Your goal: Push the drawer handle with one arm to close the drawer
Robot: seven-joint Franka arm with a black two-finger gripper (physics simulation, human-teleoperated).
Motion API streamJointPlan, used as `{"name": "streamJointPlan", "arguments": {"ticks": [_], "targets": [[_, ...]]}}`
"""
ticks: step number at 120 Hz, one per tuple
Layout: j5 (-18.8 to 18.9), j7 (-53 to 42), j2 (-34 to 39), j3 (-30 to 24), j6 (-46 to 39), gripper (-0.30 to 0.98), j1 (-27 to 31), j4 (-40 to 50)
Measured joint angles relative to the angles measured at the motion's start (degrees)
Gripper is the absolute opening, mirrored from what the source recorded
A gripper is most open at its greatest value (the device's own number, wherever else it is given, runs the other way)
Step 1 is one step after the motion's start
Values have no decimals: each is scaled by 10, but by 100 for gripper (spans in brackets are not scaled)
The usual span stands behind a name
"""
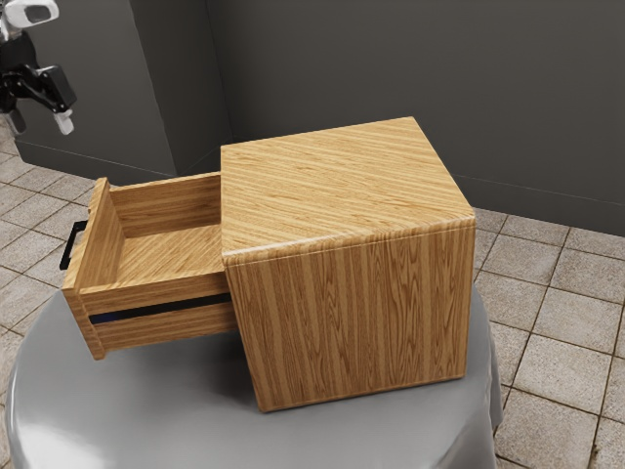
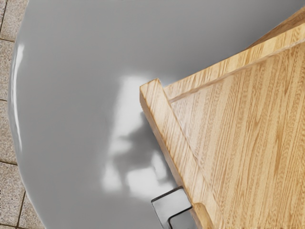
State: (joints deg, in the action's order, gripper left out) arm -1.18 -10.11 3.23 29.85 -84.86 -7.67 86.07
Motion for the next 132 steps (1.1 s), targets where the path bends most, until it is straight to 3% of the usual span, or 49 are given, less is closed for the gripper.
{"name": "streamJointPlan", "arguments": {"ticks": [18,29,44,50,62,74,88,106,132], "targets": [[5,-13,13,-7,2,69,21,-32],[11,-20,33,-56,7,69,43,-88],[27,-28,37,-106,25,68,22,-101],[40,-30,37,-127,35,60,27,-102],[67,-36,35,-150,51,34,22,-99],[86,-43,37,-150,61,14,24,-77],[113,-57,45,-147,68,2,31,-48],[157,-71,110,-144,64,-5,33,47],[184,-104,116,-85,-6,-8,34,165]]}}
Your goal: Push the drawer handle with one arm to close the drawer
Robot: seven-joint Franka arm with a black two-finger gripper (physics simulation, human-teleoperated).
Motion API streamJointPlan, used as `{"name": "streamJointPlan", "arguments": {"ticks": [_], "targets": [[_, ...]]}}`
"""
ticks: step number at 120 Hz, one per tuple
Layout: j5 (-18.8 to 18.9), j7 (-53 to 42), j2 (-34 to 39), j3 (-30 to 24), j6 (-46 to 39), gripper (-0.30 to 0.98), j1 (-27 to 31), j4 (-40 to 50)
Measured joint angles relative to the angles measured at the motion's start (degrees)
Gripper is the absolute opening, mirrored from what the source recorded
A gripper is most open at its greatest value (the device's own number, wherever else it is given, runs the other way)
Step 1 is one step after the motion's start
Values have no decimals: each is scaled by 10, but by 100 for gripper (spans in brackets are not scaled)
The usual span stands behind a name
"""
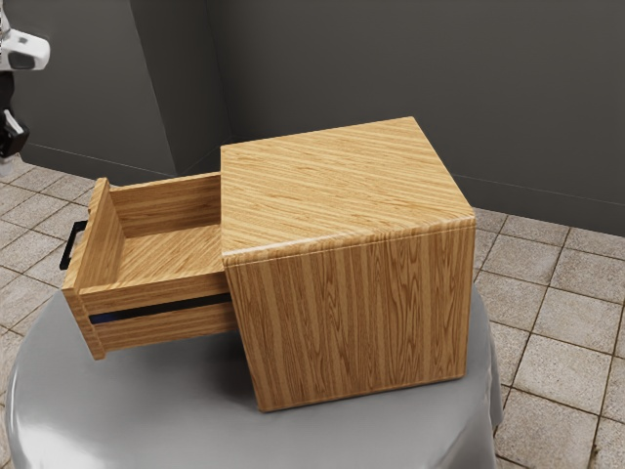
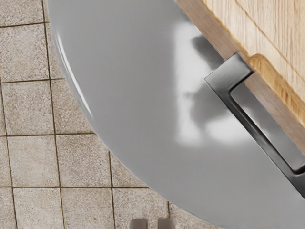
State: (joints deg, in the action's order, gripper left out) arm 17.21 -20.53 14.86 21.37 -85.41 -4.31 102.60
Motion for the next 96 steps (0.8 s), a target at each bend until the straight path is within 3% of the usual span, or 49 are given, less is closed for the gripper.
{"name": "streamJointPlan", "arguments": {"ticks": [28,45,64,96], "targets": [[19,-65,0,50,-133,-10,-8,114],[1,-117,1,77,-215,-10,-19,144],[-13,-170,-5,181,-289,-10,-110,166],[-25,-238,-60,208,-380,-10,-123,181]]}}
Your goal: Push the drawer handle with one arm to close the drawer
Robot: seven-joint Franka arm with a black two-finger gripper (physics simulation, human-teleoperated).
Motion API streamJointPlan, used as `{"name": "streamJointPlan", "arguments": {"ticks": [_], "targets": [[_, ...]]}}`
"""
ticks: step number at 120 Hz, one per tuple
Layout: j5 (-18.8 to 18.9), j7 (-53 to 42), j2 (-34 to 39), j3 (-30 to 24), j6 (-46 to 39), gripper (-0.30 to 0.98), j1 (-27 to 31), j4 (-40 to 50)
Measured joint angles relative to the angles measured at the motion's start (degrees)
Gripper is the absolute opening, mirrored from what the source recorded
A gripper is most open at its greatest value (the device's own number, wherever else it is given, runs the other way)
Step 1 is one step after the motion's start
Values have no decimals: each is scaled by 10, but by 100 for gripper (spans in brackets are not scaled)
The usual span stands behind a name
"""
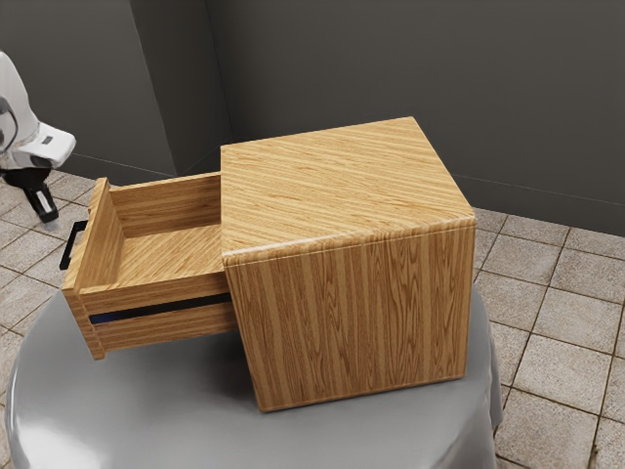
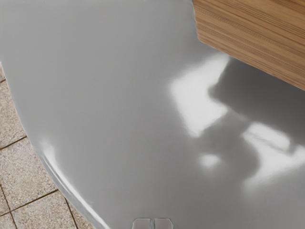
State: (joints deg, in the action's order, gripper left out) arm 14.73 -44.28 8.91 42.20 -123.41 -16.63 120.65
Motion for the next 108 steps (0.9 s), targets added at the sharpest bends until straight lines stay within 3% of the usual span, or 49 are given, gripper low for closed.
{"name": "streamJointPlan", "arguments": {"ticks": [37,108], "targets": [[-39,-73,-16,6,-78,-10,7,33],[-39,-155,21,0,-81,-10,-20,61]]}}
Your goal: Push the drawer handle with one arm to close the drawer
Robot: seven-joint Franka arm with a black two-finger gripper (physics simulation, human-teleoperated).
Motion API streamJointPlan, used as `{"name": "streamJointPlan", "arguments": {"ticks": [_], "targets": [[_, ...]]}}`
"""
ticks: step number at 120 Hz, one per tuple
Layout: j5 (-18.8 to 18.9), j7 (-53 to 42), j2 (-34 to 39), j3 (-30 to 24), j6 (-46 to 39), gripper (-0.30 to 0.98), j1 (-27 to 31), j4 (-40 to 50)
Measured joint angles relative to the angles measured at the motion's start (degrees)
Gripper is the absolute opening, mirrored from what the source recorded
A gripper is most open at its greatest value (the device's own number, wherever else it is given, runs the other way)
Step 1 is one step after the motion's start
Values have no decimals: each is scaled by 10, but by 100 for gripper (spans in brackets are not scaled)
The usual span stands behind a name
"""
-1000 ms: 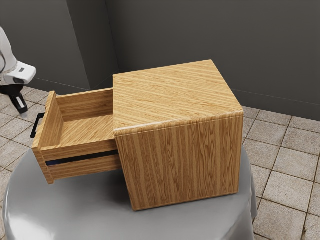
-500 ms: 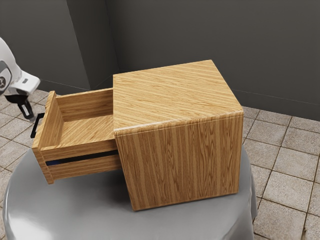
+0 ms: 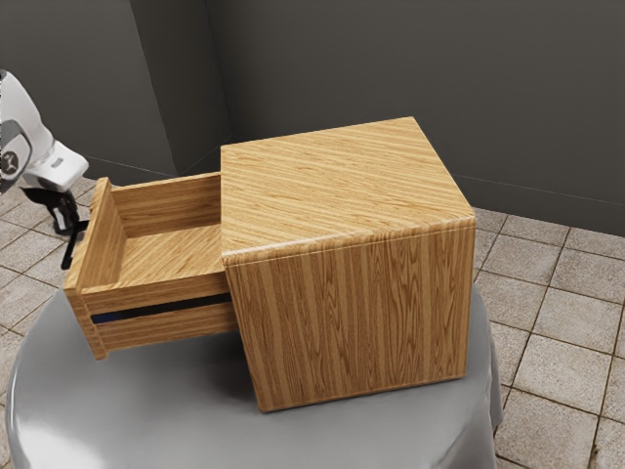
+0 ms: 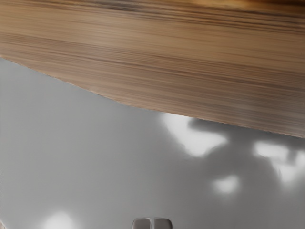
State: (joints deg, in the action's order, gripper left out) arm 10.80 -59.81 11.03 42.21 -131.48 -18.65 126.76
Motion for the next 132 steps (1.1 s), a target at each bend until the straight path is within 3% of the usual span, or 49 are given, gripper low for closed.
{"name": "streamJointPlan", "arguments": {"ticks": [132], "targets": [[-6,-40,38,-2,2,-10,-66,27]]}}
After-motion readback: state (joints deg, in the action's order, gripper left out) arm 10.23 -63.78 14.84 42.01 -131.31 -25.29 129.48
